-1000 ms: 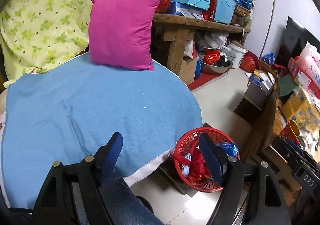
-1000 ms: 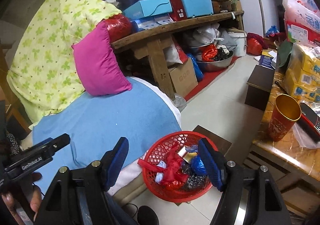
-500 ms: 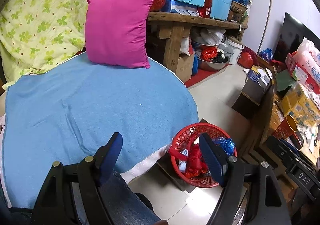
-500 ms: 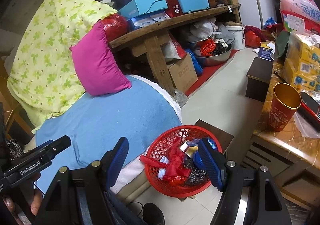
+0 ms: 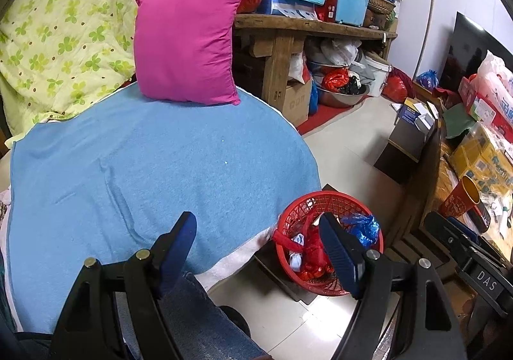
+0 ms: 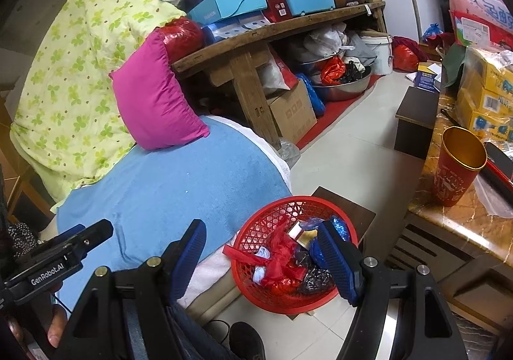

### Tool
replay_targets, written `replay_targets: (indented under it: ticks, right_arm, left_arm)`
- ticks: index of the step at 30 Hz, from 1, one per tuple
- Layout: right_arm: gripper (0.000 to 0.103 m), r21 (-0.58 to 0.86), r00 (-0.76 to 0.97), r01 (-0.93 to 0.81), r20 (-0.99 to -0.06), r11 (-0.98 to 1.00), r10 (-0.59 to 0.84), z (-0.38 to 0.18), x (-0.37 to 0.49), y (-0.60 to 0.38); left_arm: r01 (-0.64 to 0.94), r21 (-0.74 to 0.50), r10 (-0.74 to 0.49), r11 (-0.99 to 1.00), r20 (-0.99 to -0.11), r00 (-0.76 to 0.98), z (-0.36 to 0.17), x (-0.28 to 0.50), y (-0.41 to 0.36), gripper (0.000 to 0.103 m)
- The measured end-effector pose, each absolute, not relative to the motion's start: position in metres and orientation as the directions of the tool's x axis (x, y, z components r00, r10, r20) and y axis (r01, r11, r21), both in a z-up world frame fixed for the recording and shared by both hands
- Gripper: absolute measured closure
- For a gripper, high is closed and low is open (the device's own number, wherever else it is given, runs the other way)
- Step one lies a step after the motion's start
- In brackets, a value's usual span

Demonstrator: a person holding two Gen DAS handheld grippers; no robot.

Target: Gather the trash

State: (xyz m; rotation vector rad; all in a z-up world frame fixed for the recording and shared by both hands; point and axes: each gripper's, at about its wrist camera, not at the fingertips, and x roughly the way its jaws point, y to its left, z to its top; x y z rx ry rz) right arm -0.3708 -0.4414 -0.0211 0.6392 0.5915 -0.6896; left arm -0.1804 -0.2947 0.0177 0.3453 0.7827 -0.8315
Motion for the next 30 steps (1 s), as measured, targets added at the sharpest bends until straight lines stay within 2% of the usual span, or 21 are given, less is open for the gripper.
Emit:
replay_targets:
  ticks: [30]
  right_arm:
    - [0.028,0.304,0.601,0.74,-0.7,0.601,-0.386,-0.027,-0.36,-0.434]
  left_arm:
    - [0.772,-0.019,-0.517,0.635,-0.754,0.406,0.012,-0.178,-0.294,0.024]
